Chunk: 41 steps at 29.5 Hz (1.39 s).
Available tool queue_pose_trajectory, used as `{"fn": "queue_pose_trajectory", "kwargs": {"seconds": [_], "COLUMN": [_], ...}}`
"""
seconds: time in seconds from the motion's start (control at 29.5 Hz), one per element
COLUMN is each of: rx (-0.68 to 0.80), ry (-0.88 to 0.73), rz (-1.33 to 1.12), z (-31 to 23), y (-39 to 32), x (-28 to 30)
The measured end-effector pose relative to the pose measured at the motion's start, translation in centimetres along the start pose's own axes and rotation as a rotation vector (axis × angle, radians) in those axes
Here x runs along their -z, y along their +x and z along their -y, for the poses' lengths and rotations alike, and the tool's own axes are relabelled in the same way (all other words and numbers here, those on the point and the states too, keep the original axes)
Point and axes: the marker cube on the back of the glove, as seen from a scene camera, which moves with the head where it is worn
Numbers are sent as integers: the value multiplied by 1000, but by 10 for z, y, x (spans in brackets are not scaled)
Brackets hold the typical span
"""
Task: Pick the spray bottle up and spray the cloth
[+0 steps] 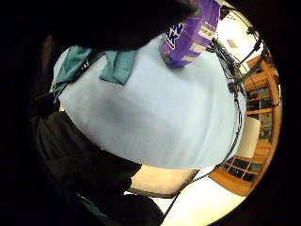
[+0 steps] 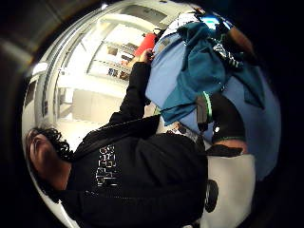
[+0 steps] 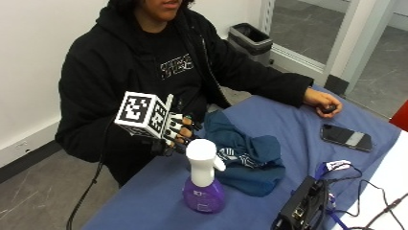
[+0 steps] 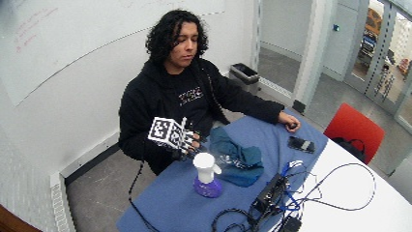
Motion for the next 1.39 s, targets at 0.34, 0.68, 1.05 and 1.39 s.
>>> {"fn": "queue_pose_trajectory", "kwargs": {"seconds": [0.34, 0.68, 1.05, 1.39], "rx": [-107, -268, -349, -262], "ry": [30, 103, 179, 216], "rz": [-77, -106, 215, 664], "z": [-3, 8, 60, 90], "y": [29, 85, 126, 132], "x": [25, 74, 91, 85]}}
